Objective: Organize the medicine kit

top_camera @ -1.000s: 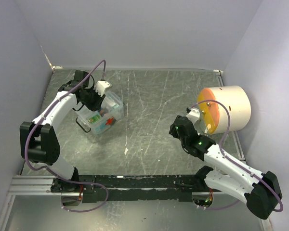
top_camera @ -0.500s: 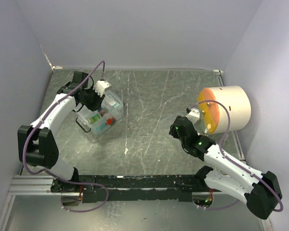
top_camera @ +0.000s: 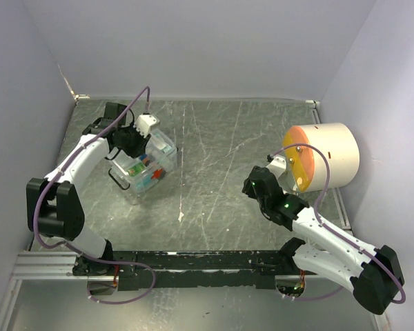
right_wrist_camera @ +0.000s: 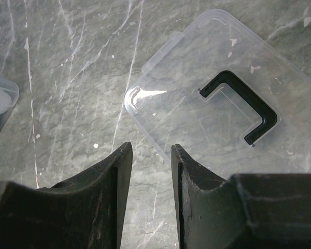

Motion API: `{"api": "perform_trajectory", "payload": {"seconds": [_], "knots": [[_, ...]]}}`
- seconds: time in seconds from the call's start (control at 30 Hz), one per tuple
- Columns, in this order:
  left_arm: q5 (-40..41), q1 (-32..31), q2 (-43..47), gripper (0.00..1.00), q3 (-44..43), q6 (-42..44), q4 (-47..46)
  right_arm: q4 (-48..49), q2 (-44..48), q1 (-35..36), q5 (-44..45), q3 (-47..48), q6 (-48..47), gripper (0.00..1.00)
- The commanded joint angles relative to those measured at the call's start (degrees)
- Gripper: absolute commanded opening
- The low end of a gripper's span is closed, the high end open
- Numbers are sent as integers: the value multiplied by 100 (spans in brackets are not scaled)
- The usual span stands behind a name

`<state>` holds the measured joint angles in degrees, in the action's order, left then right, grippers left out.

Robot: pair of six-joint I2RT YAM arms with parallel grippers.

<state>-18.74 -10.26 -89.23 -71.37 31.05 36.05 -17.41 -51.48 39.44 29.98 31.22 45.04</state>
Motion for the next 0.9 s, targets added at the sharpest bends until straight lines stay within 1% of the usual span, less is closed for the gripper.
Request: {"api": "perform_trajectory", "payload": {"seconds": [0.0, 0.13, 0.23, 0.33, 0.43, 0.53, 0.63, 0.8, 0.87], "knots": [[-235, 42, -43, 24, 136, -50, -338, -22, 85, -6, 69, -42, 56, 36], [-197, 42, -28, 25, 294, -67, -398, -7, 87, -6, 78, -39, 34, 36], [-146, 44, -67, 26, 365, -298, -489, -3, 69, -6, 70, -29, 23, 36], [-208, 42, -209, 26, 250, -352, -265, 2, 76, -7, 70, -36, 23, 36], [-409, 42, -261, 21, 164, -279, -40, 5, 69, -2, 65, -38, 0, 36], [-388, 42, -174, 20, 39, -288, 54, -20, 78, -6, 95, -29, -8, 36], [-384, 42, -85, 19, -101, -302, 177, 3, 102, -7, 83, -49, 9, 36], [-624, 47, -36, 19, -332, -268, 422, 18, 90, -7, 44, -65, 32, 36], [-486, 50, -22, 20, -302, -238, 386, 27, 85, -6, 37, -66, 32, 36]]}}
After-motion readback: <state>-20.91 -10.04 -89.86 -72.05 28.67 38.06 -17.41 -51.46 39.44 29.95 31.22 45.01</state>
